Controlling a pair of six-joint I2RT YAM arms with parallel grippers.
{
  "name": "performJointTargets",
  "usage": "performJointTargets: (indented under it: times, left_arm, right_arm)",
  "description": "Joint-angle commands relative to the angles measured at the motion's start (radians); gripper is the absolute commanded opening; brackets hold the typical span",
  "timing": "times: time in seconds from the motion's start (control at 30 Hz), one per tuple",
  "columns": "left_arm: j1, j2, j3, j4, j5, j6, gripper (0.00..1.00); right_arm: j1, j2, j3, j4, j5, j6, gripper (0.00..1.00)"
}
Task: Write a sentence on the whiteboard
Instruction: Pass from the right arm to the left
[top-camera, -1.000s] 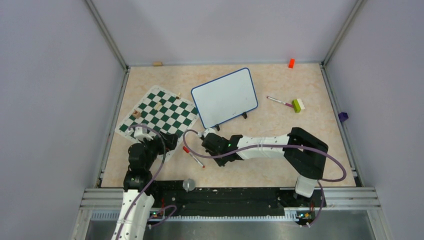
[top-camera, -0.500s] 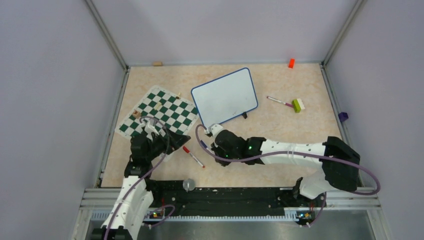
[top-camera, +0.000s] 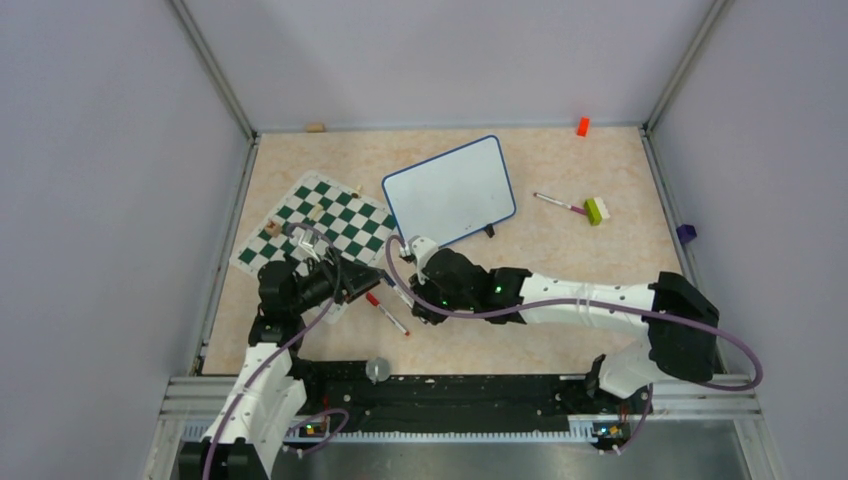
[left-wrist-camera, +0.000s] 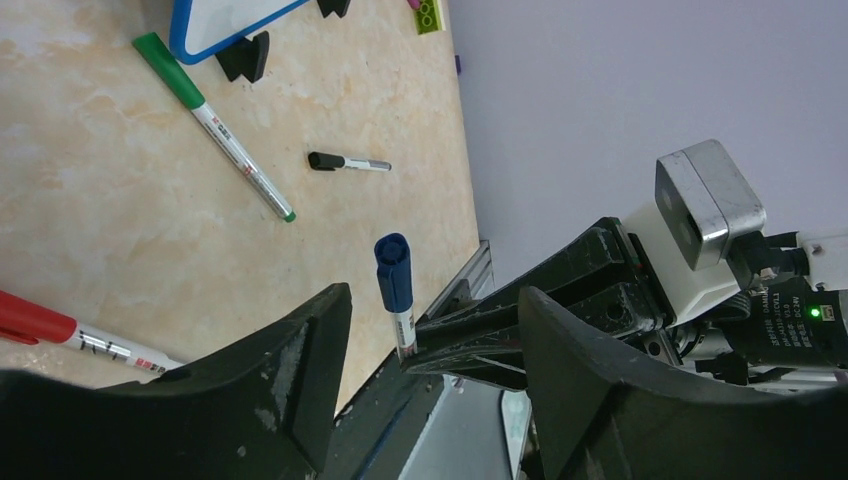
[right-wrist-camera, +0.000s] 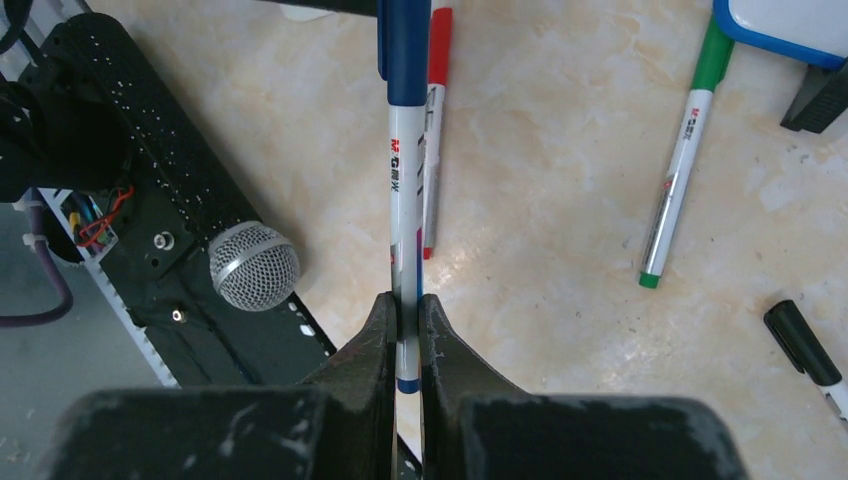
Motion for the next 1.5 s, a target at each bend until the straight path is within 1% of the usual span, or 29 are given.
performJointTargets:
  times: [0.0, 0.07, 0.23, 0.3, 0.4, 0.47, 0.5, 0.63, 0.73, 0.77, 0.8, 0.87, 0.93, 0.97, 1.07, 1.1, 1.13, 1.2, 1.23, 1.3, 1.37, 1.43, 1.47]
  left_arm:
    - [-0.001, -0.008, 0.026, 0.050, 0.029, -0.008, 0.66]
    - [-0.001, -0.002, 0.025, 0.053, 0.030, -0.006, 0.64]
    - [-0.001, 0.009, 0.024, 0.066, 0.031, -0.009, 0.57]
    - [-0.001, 0.014, 0.023, 0.071, 0.032, -0.010, 0.53]
    - [-0.002, 0.020, 0.022, 0.072, 0.035, -0.008, 0.43]
    - [-0.002, 0.022, 0.020, 0.069, 0.029, -0.005, 0.39]
    - [-0.001, 0.026, 0.020, 0.069, 0.028, -0.004, 0.39]
    - [-0.001, 0.042, 0.015, 0.068, 0.026, 0.003, 0.45]
    - [-0.002, 0.053, 0.015, 0.067, 0.024, 0.006, 0.50]
    - [-0.001, 0.057, 0.015, 0.067, 0.023, 0.006, 0.51]
    - [-0.001, 0.060, 0.015, 0.067, 0.025, 0.009, 0.49]
    - [-0.001, 0.061, 0.017, 0.069, 0.029, 0.012, 0.43]
    - [-0.002, 0.062, 0.016, 0.067, 0.029, 0.014, 0.39]
    - [-0.001, 0.060, 0.016, 0.067, 0.028, 0.014, 0.35]
    - [-0.003, 0.056, 0.016, 0.058, 0.022, 0.014, 0.13]
    - [-0.002, 0.055, 0.016, 0.055, 0.020, 0.015, 0.03]
    - [-0.001, 0.055, 0.019, 0.047, 0.018, 0.017, 0.00]
    - [-0.002, 0.057, 0.025, 0.030, 0.015, 0.022, 0.00]
    - [-0.002, 0.056, 0.026, 0.028, 0.014, 0.021, 0.00]
    - [-0.002, 0.053, 0.030, 0.027, 0.008, 0.007, 0.00]
    - [-0.001, 0.050, 0.035, 0.038, -0.009, -0.025, 0.00]
    - [-0.001, 0.045, 0.036, 0.075, -0.027, -0.084, 0.00]
    - [-0.001, 0.044, 0.032, 0.110, -0.033, -0.122, 0.00]
  right_arm:
    - [0.011, 0.031, 0.071, 0.049, -0.032, -0.004, 0.00]
    - [0.013, 0.042, 0.084, 0.052, -0.036, -0.007, 0.00]
    - [0.012, 0.067, 0.108, 0.064, -0.079, -0.008, 0.00]
    - [0.012, 0.072, 0.112, 0.069, -0.089, -0.007, 0.00]
    - [0.013, 0.078, 0.115, 0.072, -0.093, -0.006, 0.00]
    - [0.012, 0.081, 0.117, 0.074, -0.099, -0.006, 0.00]
    - [0.012, 0.080, 0.118, 0.074, -0.101, -0.006, 0.00]
    - [0.013, 0.082, 0.120, 0.074, -0.112, -0.006, 0.00]
    - [0.013, 0.090, 0.126, 0.073, -0.132, -0.009, 0.00]
    - [0.012, 0.094, 0.131, 0.070, -0.137, -0.011, 0.00]
    - [0.012, 0.097, 0.133, 0.067, -0.138, -0.010, 0.00]
    - [0.011, 0.097, 0.133, 0.070, -0.138, -0.010, 0.00]
    - [0.011, 0.098, 0.134, 0.072, -0.140, -0.010, 0.00]
    - [0.011, 0.100, 0.135, 0.072, -0.142, -0.009, 0.00]
    - [0.012, 0.101, 0.139, 0.071, -0.145, -0.008, 0.00]
    - [0.012, 0.100, 0.138, 0.071, -0.142, -0.006, 0.00]
    - [0.012, 0.097, 0.137, 0.071, -0.134, -0.007, 0.00]
    - [0.012, 0.085, 0.128, 0.073, -0.111, -0.002, 0.01]
    - [0.011, 0.076, 0.122, 0.077, -0.096, 0.003, 0.10]
    - [0.011, 0.042, 0.100, 0.099, -0.051, 0.026, 0.47]
    - [0.011, -0.001, 0.057, 0.150, -0.004, 0.048, 0.59]
    - [0.011, -0.053, 0.005, 0.219, 0.033, 0.094, 0.65]
    - [0.011, -0.082, -0.027, 0.281, 0.045, 0.116, 0.67]
